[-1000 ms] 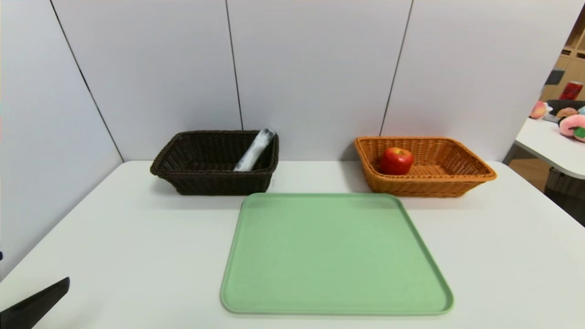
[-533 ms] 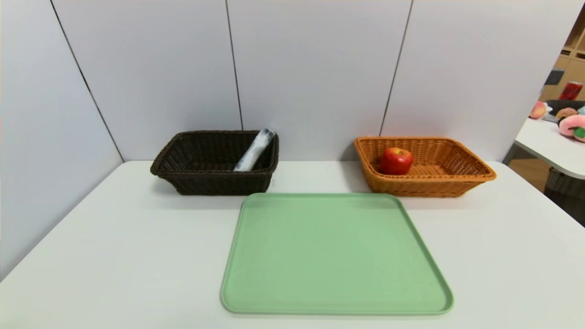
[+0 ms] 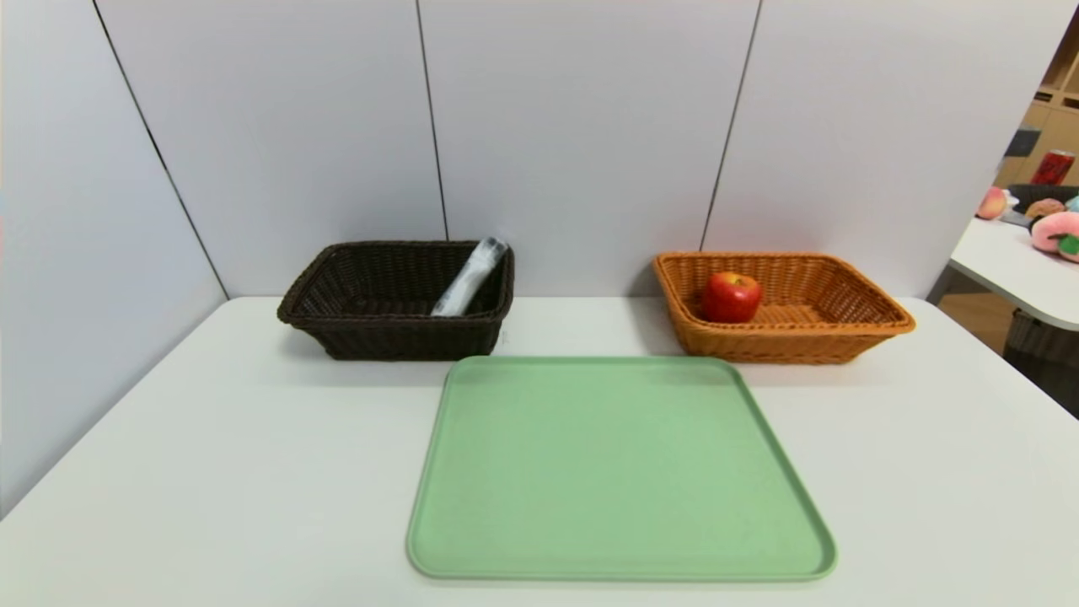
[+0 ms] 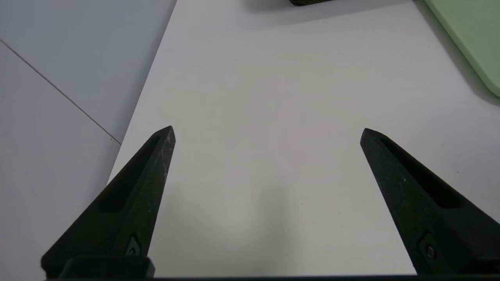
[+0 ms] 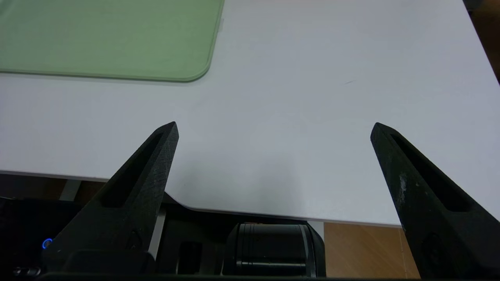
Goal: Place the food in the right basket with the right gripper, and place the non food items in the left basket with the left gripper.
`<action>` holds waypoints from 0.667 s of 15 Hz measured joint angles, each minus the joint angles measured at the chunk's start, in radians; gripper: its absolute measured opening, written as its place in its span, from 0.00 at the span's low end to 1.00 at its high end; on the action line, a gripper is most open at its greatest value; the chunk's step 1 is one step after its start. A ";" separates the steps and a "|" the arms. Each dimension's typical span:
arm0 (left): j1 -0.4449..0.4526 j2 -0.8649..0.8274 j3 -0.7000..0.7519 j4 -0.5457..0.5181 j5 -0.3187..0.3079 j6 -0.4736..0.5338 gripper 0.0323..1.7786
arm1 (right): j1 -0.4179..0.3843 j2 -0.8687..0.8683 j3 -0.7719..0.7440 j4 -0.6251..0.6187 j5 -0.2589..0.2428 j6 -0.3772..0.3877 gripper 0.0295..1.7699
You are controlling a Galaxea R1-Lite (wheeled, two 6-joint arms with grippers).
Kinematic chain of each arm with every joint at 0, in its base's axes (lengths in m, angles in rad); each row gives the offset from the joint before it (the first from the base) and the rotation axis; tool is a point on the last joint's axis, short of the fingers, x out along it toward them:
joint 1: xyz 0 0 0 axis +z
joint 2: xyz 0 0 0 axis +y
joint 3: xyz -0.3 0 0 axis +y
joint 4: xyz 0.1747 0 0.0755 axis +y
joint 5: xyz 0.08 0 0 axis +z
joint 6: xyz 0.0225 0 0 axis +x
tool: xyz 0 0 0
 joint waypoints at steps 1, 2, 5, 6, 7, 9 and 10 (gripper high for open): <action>0.006 -0.016 0.009 0.003 0.000 0.003 0.95 | -0.001 -0.002 -0.003 0.004 0.000 0.000 0.96; 0.012 -0.032 0.020 0.005 -0.001 0.004 0.95 | -0.003 -0.006 -0.006 0.014 0.000 0.000 0.96; 0.023 -0.069 0.044 0.006 -0.001 0.004 0.95 | -0.019 -0.030 -0.027 0.078 0.000 -0.004 0.96; 0.023 -0.077 0.047 0.006 -0.001 0.004 0.95 | -0.024 -0.043 -0.036 0.099 0.000 -0.003 0.96; 0.024 -0.084 0.050 0.006 -0.002 0.005 0.95 | -0.030 -0.059 -0.037 0.111 0.002 -0.004 0.96; 0.024 -0.101 0.053 0.006 -0.002 0.004 0.95 | -0.041 -0.101 -0.032 0.126 0.016 -0.005 0.96; 0.024 -0.111 0.059 0.006 -0.001 0.004 0.95 | -0.046 -0.129 -0.030 0.127 0.021 -0.006 0.96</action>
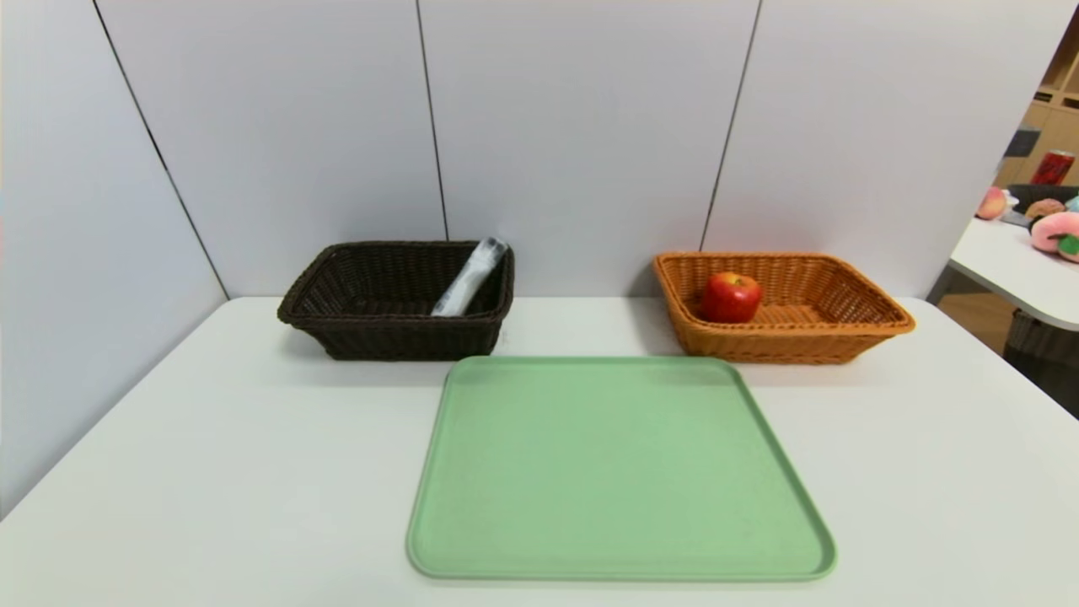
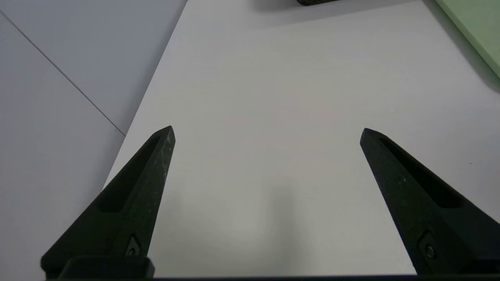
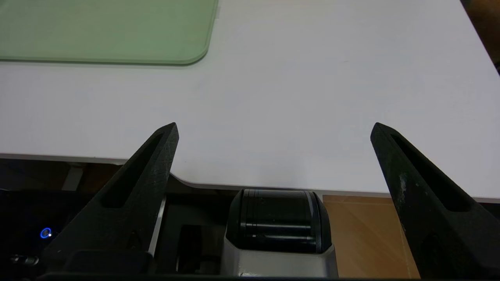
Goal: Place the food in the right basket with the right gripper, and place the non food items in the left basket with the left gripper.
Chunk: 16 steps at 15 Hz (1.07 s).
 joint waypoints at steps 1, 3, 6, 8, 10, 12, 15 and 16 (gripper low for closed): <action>0.000 -0.011 0.007 0.000 0.000 0.000 0.95 | -0.003 -0.025 0.001 -0.002 0.002 -0.001 0.96; 0.000 -0.040 0.026 -0.006 0.002 0.000 0.95 | -0.005 -0.072 0.007 -0.019 0.011 -0.001 0.96; 0.000 -0.074 0.049 -0.020 0.008 -0.003 0.95 | -0.007 -0.121 0.040 -0.112 0.031 0.007 0.96; 0.000 -0.098 0.053 -0.039 -0.024 -0.007 0.95 | -0.007 -0.134 0.070 -0.225 0.029 0.008 0.96; 0.000 -0.114 0.057 -0.057 -0.084 -0.048 0.95 | -0.007 -0.139 0.128 -0.335 0.023 0.006 0.96; 0.000 -0.121 0.070 -0.072 -0.097 -0.065 0.95 | -0.007 -0.140 0.197 -0.432 0.011 0.006 0.96; 0.000 -0.123 0.137 -0.170 -0.094 -0.064 0.95 | -0.007 -0.140 0.334 -0.599 -0.030 0.004 0.96; 0.000 -0.123 0.164 -0.209 -0.093 -0.062 0.95 | -0.007 -0.140 0.381 -0.654 -0.044 0.004 0.96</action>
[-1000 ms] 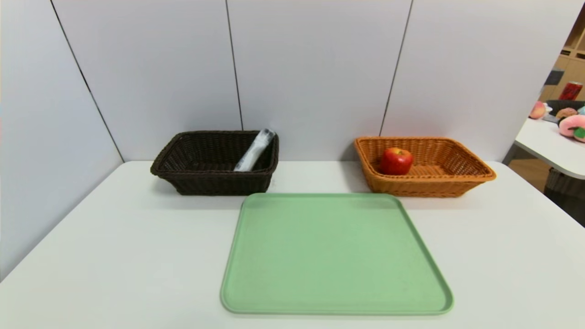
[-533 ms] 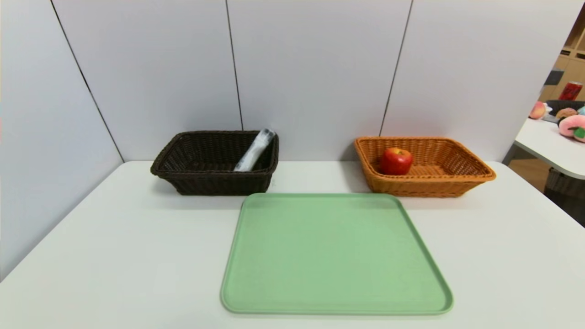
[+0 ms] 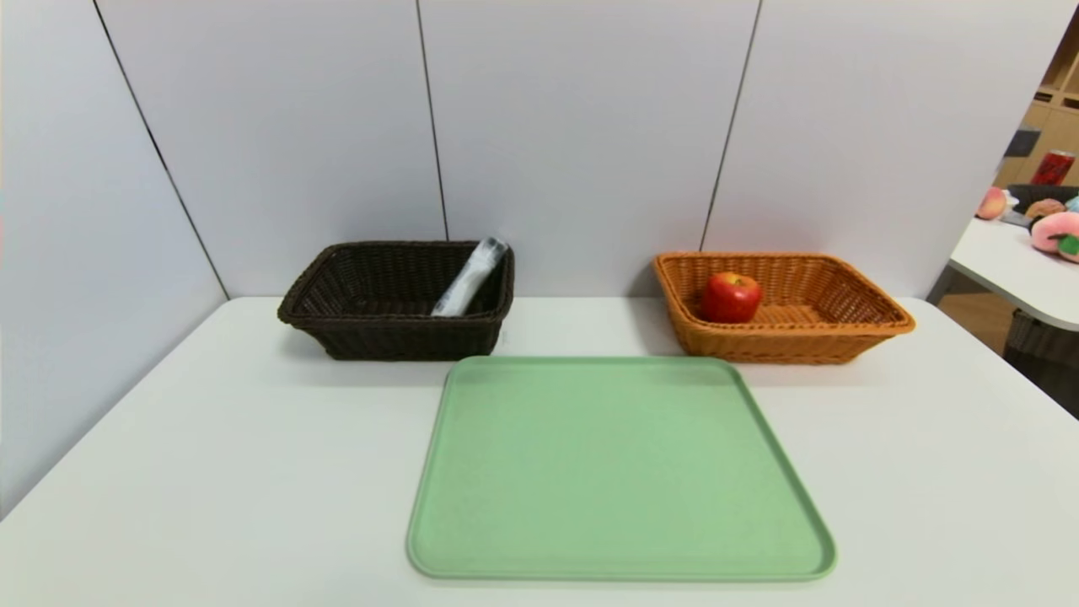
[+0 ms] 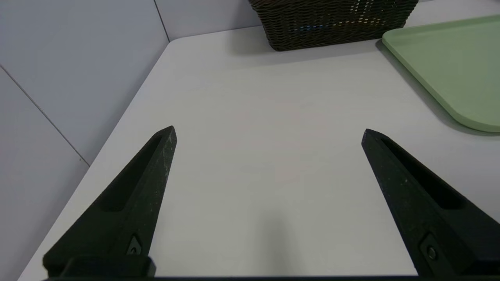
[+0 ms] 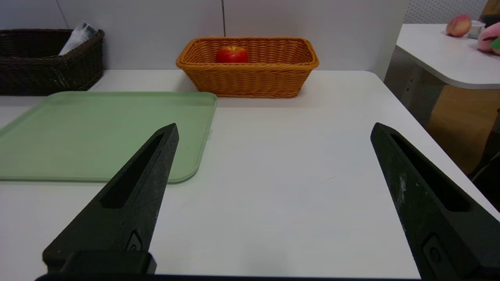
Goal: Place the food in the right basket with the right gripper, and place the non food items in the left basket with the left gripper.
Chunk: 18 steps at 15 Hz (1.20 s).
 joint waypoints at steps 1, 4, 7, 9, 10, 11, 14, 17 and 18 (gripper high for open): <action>0.000 0.000 0.027 -0.032 0.001 0.001 0.95 | 0.000 0.000 0.043 -0.047 -0.017 0.000 0.96; 0.000 0.000 0.072 -0.085 0.000 0.000 0.95 | 0.000 0.000 0.173 -0.154 -0.050 0.000 0.96; 0.000 0.000 0.085 -0.094 -0.005 -0.008 0.95 | 0.000 0.000 0.320 -0.288 -0.054 -0.001 0.96; 0.000 0.000 0.091 -0.070 -0.017 -0.026 0.95 | 0.000 0.000 0.405 -0.375 -0.051 -0.001 0.96; 0.000 0.000 0.093 -0.049 -0.018 -0.037 0.95 | 0.000 0.000 0.423 -0.400 -0.049 -0.001 0.96; 0.000 0.000 0.093 -0.045 -0.018 -0.039 0.95 | 0.000 0.000 0.433 -0.401 -0.046 -0.003 0.96; 0.000 0.000 0.094 -0.045 -0.018 -0.054 0.95 | 0.000 0.000 0.443 -0.388 -0.010 0.001 0.96; 0.000 0.000 0.094 -0.045 -0.018 -0.057 0.95 | 0.000 0.000 0.467 -0.384 0.013 0.000 0.96; 0.000 0.000 0.094 -0.044 -0.017 -0.059 0.95 | 0.000 0.000 0.468 -0.383 0.016 -0.003 0.96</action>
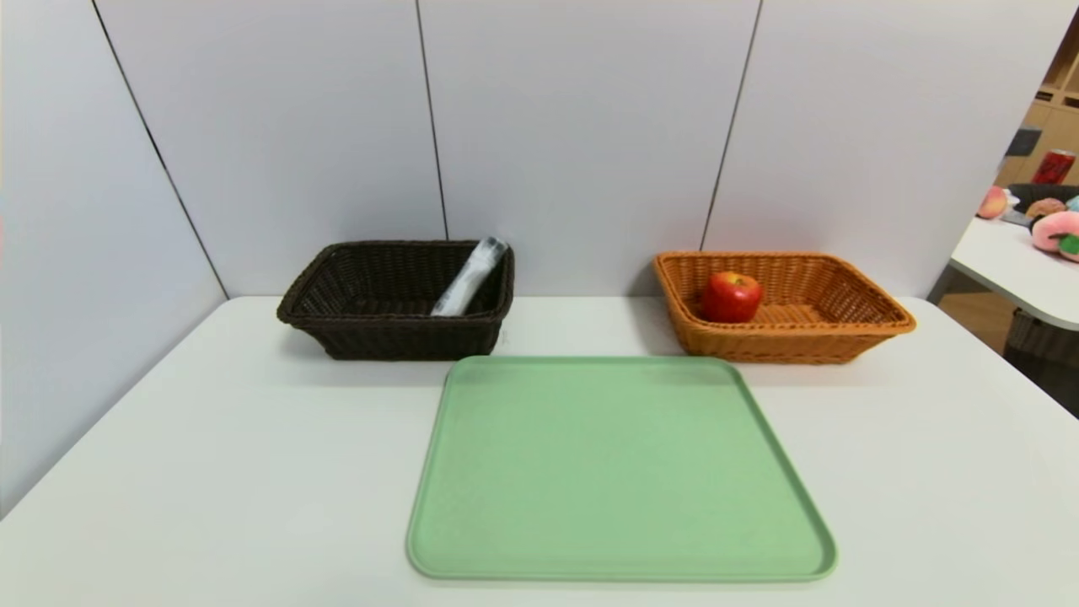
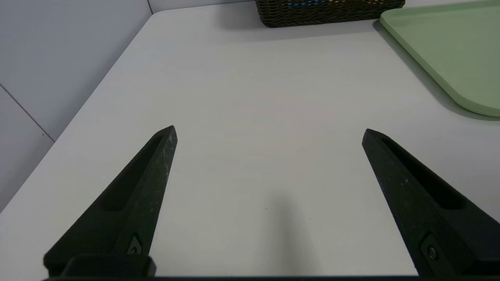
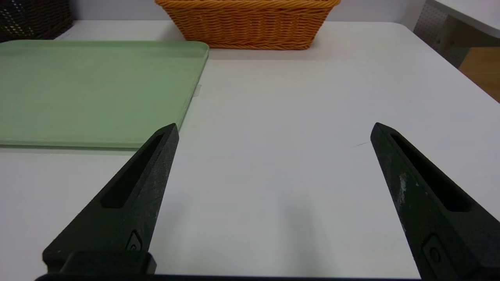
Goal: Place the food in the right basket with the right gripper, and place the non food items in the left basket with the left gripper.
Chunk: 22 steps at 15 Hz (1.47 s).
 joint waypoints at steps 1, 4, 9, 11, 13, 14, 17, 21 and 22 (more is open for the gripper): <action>0.000 0.000 0.000 0.000 0.000 -0.001 0.95 | 0.000 0.000 0.002 0.000 0.009 -0.002 0.96; 0.000 0.000 0.000 0.000 0.002 -0.030 0.95 | 0.000 0.000 0.005 -0.011 0.023 -0.002 0.96; 0.000 0.000 0.000 -0.001 0.011 -0.057 0.95 | 0.000 0.000 0.009 -0.016 0.016 0.001 0.96; 0.000 0.000 0.000 -0.001 0.010 -0.060 0.95 | 0.000 0.000 0.013 -0.025 0.022 0.001 0.96; 0.000 0.000 0.000 0.000 0.013 -0.089 0.95 | 0.000 0.000 0.014 -0.021 0.014 0.011 0.96; 0.000 0.000 0.000 0.000 0.014 -0.096 0.95 | 0.000 0.000 0.015 -0.021 0.014 0.015 0.96; 0.000 0.000 0.000 0.000 0.015 -0.099 0.95 | 0.000 0.000 0.015 -0.020 0.013 0.040 0.96; 0.000 0.000 0.000 -0.001 0.015 -0.101 0.95 | 0.000 0.000 0.015 -0.019 0.013 0.041 0.96; 0.000 0.000 0.000 -0.001 0.016 -0.100 0.95 | 0.000 0.000 0.015 -0.019 0.013 0.041 0.96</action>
